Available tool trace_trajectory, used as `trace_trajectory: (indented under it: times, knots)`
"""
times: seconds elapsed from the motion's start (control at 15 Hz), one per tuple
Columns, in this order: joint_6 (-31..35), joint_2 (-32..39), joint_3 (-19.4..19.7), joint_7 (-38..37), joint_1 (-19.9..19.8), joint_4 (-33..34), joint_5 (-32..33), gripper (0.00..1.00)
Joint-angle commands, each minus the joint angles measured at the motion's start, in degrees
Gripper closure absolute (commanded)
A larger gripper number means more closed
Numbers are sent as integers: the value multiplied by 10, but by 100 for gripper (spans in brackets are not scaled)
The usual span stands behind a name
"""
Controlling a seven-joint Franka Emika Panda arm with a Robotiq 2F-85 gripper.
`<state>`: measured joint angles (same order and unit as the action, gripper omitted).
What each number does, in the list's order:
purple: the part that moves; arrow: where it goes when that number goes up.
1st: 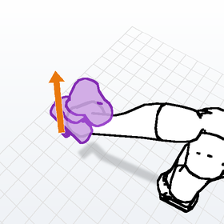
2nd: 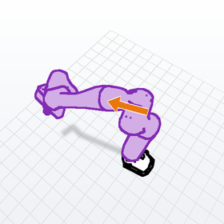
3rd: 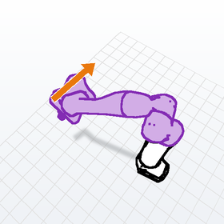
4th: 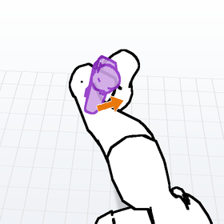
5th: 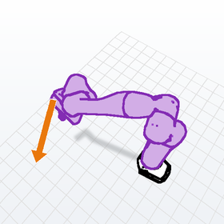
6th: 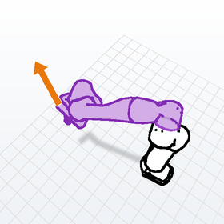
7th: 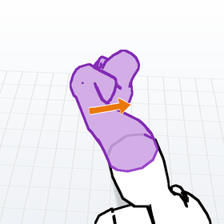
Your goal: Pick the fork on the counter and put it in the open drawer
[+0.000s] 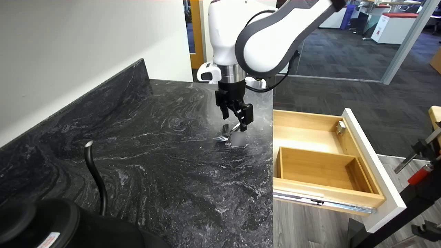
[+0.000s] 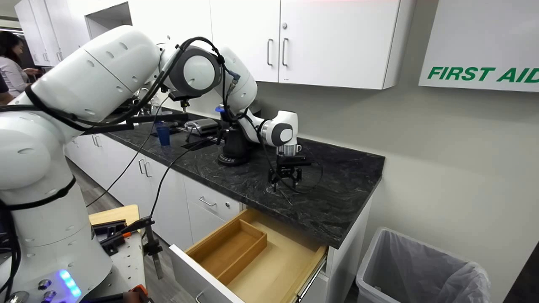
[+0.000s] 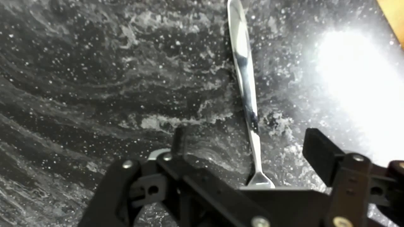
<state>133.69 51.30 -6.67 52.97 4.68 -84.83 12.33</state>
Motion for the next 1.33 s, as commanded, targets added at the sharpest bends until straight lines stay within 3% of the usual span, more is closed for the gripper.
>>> trace_trajectory:
  times: [0.0, 0.67, 0.93, 1.13, 1.2, 1.27]
  knots:
    - [25, -45, -4, -6, -13, -60, 6, 32]
    - [22, -59, -10, 2, -23, -85, 1, 96]
    - [22, -58, -12, 3, -23, -86, 1, 100]
    - [21, -57, -12, 2, -23, -85, 1, 95]
    - [20, -57, -12, 2, -22, -84, 1, 71]
    - [20, -57, -13, 2, -22, -84, 0, 70]
